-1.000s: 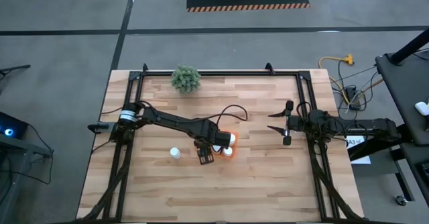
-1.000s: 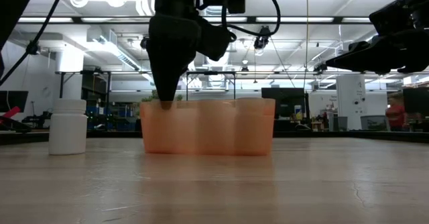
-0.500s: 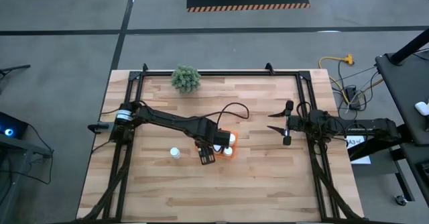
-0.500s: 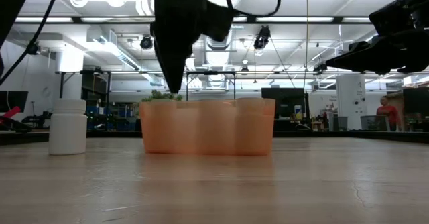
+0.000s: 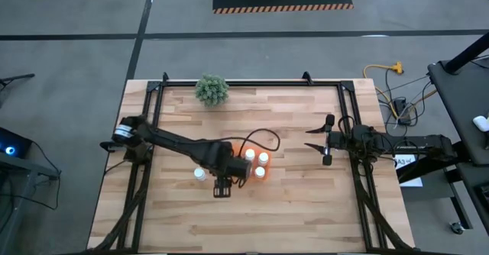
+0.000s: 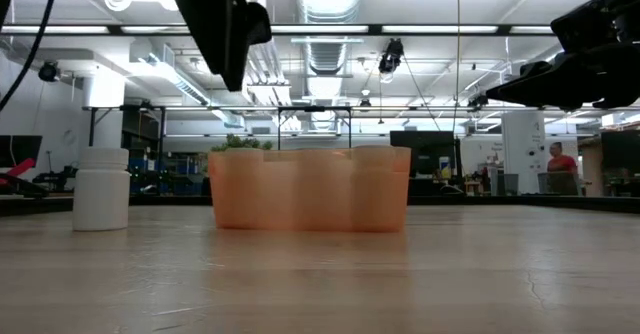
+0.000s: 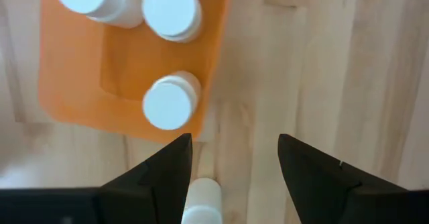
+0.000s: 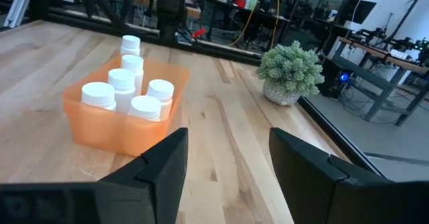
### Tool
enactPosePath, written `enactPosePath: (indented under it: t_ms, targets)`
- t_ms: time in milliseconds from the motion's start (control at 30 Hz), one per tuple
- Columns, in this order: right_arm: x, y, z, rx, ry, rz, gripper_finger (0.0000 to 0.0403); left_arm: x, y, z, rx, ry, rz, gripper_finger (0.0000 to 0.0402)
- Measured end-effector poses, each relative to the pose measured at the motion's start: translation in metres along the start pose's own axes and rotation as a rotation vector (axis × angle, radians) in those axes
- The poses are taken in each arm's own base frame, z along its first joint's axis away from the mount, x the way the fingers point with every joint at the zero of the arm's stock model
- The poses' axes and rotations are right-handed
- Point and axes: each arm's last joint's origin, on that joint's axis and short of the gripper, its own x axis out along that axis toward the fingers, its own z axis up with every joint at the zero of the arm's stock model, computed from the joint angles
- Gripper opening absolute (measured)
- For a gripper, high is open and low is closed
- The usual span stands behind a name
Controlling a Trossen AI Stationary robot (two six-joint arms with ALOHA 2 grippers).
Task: Pick and place pill bottles into a basket
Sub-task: Put the pill bottle into the bin
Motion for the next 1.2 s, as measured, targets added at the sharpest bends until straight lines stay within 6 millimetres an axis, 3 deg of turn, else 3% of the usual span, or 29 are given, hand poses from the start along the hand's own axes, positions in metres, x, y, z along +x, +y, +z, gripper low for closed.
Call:
enactPosePath:
  t_ms: [167, 633, 1200]
  targets:
    - [0.0, 0.0, 0.0, 0.0, 0.0, 0.0, 0.0199, 0.002, -0.01, -0.007, 0.032, 0.009, -0.002, 0.0203]
    - [0.0, 0.0, 0.0, 0.0, -0.001, 0.0, 0.0199, 0.044, -0.01, -0.035, 0.026, 0.174, 0.053, 0.0203]
    - [0.0, 0.0, 0.0, 0.0, -0.001, 0.0, 0.0199, 0.047, -0.009, -0.04, 0.192, 0.193, 0.072, 0.0203]
